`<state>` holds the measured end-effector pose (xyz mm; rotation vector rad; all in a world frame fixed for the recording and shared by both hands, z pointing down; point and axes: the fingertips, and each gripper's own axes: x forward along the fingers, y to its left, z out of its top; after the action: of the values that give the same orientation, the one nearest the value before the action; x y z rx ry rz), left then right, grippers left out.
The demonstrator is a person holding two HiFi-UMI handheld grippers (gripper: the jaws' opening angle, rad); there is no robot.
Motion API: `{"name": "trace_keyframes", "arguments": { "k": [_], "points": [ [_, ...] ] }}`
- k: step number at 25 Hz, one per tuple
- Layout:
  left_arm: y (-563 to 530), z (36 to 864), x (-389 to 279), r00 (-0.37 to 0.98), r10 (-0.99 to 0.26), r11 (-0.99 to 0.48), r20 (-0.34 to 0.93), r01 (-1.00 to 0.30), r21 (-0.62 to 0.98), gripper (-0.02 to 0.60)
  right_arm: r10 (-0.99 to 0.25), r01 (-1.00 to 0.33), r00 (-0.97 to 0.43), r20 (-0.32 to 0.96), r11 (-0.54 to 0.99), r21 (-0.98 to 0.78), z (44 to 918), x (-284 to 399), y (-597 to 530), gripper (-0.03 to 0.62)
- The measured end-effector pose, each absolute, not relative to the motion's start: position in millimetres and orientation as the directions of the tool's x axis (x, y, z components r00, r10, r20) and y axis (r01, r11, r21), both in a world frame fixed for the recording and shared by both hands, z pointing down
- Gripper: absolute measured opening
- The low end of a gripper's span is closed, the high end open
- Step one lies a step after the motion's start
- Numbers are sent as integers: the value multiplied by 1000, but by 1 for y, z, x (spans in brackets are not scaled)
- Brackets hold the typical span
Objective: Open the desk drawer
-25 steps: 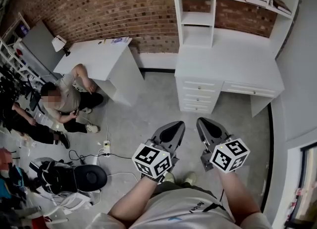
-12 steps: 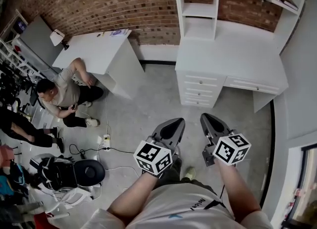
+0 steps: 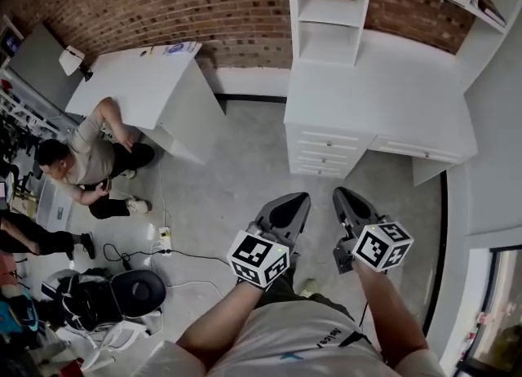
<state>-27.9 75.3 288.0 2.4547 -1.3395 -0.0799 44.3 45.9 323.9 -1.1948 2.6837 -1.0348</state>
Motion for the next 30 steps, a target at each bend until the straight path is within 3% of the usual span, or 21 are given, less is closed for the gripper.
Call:
{"name": "trace_keyframes", "arguments": {
  "k": [11,23,30],
  "points": [
    [-37,332,-48,643,-753,-581,143,-751,314,9,-779,-561,-586,222,193,-805,389,37,-66,21],
    [-126,401,-34,653,-731,-580,197,-747,324,9,-776,-530,-546,317,26,-848,508,55,-154,23],
    [-172,455,-21,641,-726,-552,248,-759,345,9,-763,-468,-546,346,-64,-882,593,67,-202,69]
  ]
}}
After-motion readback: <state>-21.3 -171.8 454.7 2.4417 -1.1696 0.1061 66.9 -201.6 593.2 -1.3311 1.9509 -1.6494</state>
